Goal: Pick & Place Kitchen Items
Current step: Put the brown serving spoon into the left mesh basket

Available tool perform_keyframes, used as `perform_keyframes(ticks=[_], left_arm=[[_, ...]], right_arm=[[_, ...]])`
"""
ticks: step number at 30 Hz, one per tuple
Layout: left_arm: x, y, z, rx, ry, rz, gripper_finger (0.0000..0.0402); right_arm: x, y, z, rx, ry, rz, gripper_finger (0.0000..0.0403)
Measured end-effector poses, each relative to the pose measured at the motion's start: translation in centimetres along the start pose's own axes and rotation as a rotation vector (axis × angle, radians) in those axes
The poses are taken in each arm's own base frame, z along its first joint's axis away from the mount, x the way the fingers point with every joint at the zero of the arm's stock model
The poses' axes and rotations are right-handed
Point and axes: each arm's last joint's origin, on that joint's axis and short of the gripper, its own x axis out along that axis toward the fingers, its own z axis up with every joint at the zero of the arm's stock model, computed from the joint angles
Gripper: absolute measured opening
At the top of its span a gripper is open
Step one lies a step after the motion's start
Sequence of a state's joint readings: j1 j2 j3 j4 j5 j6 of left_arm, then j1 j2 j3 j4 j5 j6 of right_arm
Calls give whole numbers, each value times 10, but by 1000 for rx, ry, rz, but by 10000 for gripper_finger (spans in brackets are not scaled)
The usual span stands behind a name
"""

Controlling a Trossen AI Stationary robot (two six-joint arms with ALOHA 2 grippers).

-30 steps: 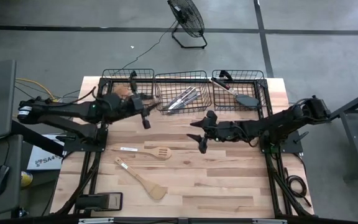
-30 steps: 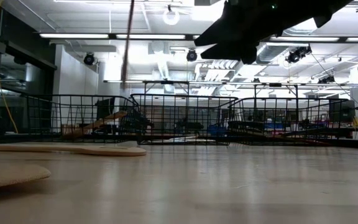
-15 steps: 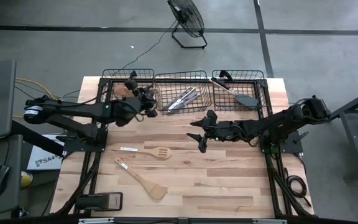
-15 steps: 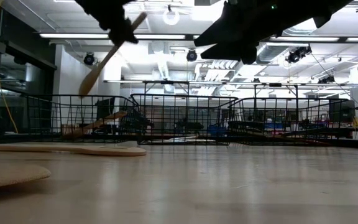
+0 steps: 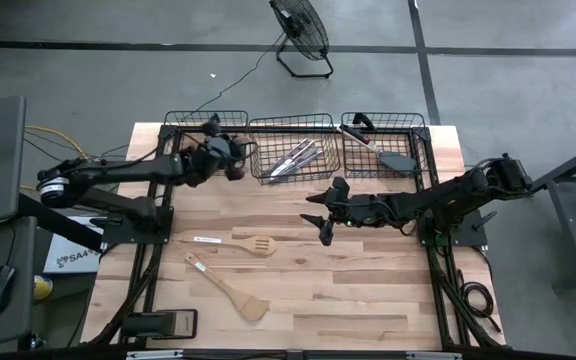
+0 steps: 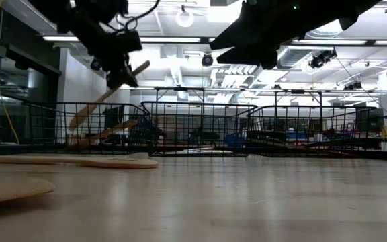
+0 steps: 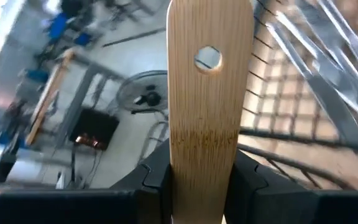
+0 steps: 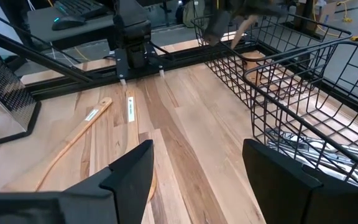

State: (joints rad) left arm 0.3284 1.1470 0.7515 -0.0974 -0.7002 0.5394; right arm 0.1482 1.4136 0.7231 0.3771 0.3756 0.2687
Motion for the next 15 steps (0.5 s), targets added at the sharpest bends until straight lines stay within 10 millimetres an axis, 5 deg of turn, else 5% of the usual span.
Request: perform_keyframes(ticks=[15], left_arm=[[34, 28, -39, 71, -37, -272, 86]], right_arm=[[0, 0, -1, 18, 12, -4, 239]])
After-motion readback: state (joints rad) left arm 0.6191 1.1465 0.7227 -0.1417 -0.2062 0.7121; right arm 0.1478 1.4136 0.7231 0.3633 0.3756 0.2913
